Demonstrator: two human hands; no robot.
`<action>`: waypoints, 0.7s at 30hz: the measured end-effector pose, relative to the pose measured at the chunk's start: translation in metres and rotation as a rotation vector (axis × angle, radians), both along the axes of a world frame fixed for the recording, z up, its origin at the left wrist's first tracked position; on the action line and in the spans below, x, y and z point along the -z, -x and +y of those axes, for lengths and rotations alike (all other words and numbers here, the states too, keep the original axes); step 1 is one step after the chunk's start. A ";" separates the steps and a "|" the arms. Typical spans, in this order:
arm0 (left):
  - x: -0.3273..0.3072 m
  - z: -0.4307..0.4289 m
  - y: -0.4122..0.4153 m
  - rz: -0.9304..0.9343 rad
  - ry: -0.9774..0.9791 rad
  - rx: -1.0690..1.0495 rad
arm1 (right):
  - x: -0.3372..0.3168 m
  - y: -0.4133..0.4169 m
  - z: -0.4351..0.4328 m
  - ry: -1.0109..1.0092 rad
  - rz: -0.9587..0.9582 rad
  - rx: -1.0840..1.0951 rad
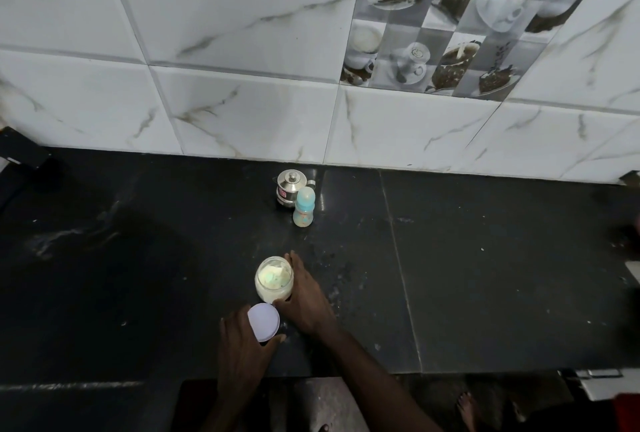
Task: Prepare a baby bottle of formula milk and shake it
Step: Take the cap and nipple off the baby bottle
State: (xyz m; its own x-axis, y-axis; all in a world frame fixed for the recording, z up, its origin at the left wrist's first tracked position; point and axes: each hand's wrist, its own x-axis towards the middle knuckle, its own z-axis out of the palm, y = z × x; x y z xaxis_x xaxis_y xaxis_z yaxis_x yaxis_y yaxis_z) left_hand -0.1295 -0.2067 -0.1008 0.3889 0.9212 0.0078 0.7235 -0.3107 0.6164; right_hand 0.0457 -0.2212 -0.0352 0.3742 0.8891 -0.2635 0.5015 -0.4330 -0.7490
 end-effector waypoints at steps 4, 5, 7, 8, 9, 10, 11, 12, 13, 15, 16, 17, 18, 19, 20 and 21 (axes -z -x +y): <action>-0.015 0.000 0.005 -0.125 0.005 0.036 | -0.007 -0.005 -0.008 -0.030 0.012 0.009; -0.023 0.001 0.004 -0.166 -0.014 0.052 | -0.008 -0.008 -0.011 -0.029 0.013 0.016; -0.041 0.006 -0.001 -0.239 -0.061 0.063 | -0.008 -0.015 -0.014 -0.027 0.002 0.052; -0.049 0.012 -0.006 -0.266 -0.097 0.066 | -0.008 -0.017 -0.015 -0.029 -0.001 0.083; -0.058 0.019 -0.013 -0.285 -0.147 0.070 | -0.007 -0.020 -0.016 -0.032 0.000 0.118; -0.068 0.027 -0.024 -0.297 -0.196 0.070 | -0.007 -0.022 -0.018 -0.035 0.002 0.145; -0.079 0.036 -0.037 -0.306 -0.236 0.062 | -0.008 -0.024 -0.021 -0.036 0.006 0.164; -0.090 0.044 -0.052 -0.313 -0.268 0.056 | -0.008 -0.025 -0.024 -0.037 0.005 0.173; -0.102 0.052 -0.068 -0.312 -0.300 0.059 | -0.009 -0.026 -0.027 -0.041 -0.001 0.173; -0.119 0.070 -0.098 -0.316 -0.331 0.101 | -0.010 -0.029 -0.032 -0.039 -0.017 0.185; -0.123 0.080 -0.112 -0.336 -0.299 0.120 | -0.010 -0.031 -0.034 -0.036 -0.023 0.204; -0.125 0.091 -0.124 -0.354 -0.250 0.132 | -0.010 -0.033 -0.036 -0.032 -0.025 0.221; -0.125 0.102 -0.135 -0.353 -0.196 0.142 | -0.009 -0.035 -0.038 -0.028 -0.027 0.235; -0.126 0.113 -0.145 -0.325 -0.142 0.153 | -0.009 -0.037 -0.040 -0.025 -0.029 0.246; -0.128 0.123 -0.154 -0.272 -0.087 0.166 | -0.009 -0.039 -0.043 -0.018 -0.032 0.254; -0.130 0.131 -0.161 -0.209 -0.035 0.180 | -0.009 -0.041 -0.046 -0.012 -0.039 0.261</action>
